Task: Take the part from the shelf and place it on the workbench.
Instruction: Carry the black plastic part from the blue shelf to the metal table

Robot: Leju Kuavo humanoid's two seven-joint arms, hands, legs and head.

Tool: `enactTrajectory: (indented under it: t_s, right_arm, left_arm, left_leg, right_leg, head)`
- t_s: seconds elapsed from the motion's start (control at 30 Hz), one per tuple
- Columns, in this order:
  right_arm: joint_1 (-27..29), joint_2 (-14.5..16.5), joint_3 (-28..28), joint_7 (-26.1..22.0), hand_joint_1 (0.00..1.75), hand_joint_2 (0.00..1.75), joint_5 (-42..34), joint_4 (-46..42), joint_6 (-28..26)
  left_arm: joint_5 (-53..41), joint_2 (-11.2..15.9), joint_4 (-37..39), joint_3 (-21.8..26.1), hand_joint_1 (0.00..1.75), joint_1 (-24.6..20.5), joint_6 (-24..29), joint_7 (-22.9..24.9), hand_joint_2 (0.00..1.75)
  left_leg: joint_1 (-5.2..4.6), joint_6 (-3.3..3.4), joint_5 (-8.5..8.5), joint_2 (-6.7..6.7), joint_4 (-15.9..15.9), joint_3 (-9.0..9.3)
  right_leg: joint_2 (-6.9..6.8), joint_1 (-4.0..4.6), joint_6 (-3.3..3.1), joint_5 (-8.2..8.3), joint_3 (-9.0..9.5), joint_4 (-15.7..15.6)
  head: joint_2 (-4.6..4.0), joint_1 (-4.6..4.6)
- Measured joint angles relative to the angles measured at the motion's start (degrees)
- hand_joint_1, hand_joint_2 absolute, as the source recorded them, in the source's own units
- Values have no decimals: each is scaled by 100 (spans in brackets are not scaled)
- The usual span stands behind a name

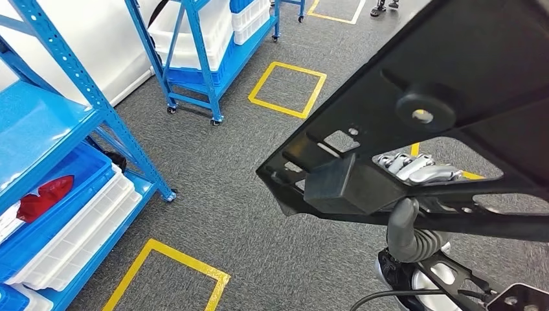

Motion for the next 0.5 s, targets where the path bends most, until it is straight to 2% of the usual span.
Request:
enactTrajectory:
  t_s: [0.03, 0.07, 0.13, 0.17, 0.2, 0.23, 0.27, 0.3, 0.33, 0.37, 0.4, 0.43, 0.5]
  right_arm:
    - [-4, -27, 12, 0, 175, 175, -26, -2, -52]
    - [-12, -44, 31, 0, 175, 175, -41, -2, -85]
    - [-25, -61, 81, -2, 175, 175, -50, 3, -120]
    - [-24, -64, 109, -2, 175, 175, -47, 11, -134]
    - [-20, -68, 137, -3, 175, 175, -40, 21, -150]
    - [-16, -72, 163, -3, 175, 175, -32, 33, -167]
    - [-13, -76, 187, -3, 175, 175, -26, 42, -181]
    - [-12, -79, 205, -4, 175, 175, -23, 48, -189]
    - [-14, -81, 219, -6, 175, 175, -21, 51, -195]
    - [-20, -82, 229, -8, 175, 175, -16, 55, -207]
    - [-24, -83, 242, -10, 175, 175, -6, 58, -230]
    - [-27, -85, 255, -12, 175, 175, 10, 61, -261]
    - [-23, -99, 281, -13, 175, 175, 40, 63, -337]
  left_arm:
    - [-6, -13, 0, -1, 0, -6, -1, 7, 0]
    - [-7, -21, 0, -1, 0, -9, 1, 10, 0]
    - [-7, -32, 0, -1, 0, 2, 3, 11, 0]
    - [-6, -35, 0, -1, 0, 13, 5, 8, 0]
    - [-5, -39, 0, -1, 0, 22, 7, 4, 0]
    - [-4, -45, 0, -1, 0, 29, 9, -2, 0]
    - [-4, -52, 0, -1, 0, 32, 9, -8, 0]
    - [-4, -57, 0, -1, 0, 31, 9, -13, 0]
    - [-2, -61, 0, -1, 0, 29, 11, -19, 0]
    - [4, -65, 1, -1, 0, 31, 13, -24, 0]
    - [9, -71, 1, 0, 0, 32, 15, -27, 0]
    - [14, -78, 2, 1, 0, 26, 15, -30, 0]
    - [12, -96, 2, 2, 0, 6, 3, -29, 0]
  left_leg:
    - [14, -27, -57, -81, 54, -6]
    - [26, -48, -170, -222, 209, -62]
    - [45, -66, -544, -552, 881, -363]
    - [45, -68, -719, -615, 1294, -566]
    - [46, -68, -807, -635, 1609, -733]
    - [47, -65, -779, -640, 1731, -818]
    - [52, -60, -633, -646, 1622, -798]
    - [62, -56, -401, -681, 1309, -682]
    - [81, -54, -175, -789, 911, -526]
    - [100, -52, -24, -914, 543, -375]
    - [113, -43, 54, -1020, 303, -277]
    - [112, -27, 56, -1087, 195, -232]
    - [87, 41, 53, -1006, 165, -214]
  right_leg:
    - [62, -10, -33, 12, 12, -21]
    - [119, -25, -68, 24, 24, -42]
    - [245, -28, -116, 34, 33, -55]
    - [315, -21, -128, 34, 31, -54]
    - [394, -14, -132, 34, 31, -51]
    - [475, -10, -131, 33, 33, -45]
    - [557, -10, -127, 30, 36, -36]
    - [638, -12, -116, 23, 39, -22]
    - [712, -15, -98, 11, 35, -2]
    - [783, -11, -72, -4, 19, 32]
    - [843, -13, -40, -10, -5, 60]
    - [900, -15, -5, -9, -34, 80]
    - [998, -42, 74, 12, -76, 82]
  head:
    - [0, -2]
    - [0, -10]
    - [0, -37]
    - [0, -48]
    - [0, -51]
    - [0, -52]
    - [0, -54]
    - [0, -56]
    - [0, -59]
    - [0, -57]
    - [0, -56]
    - [0, -55]
    - [0, -55]
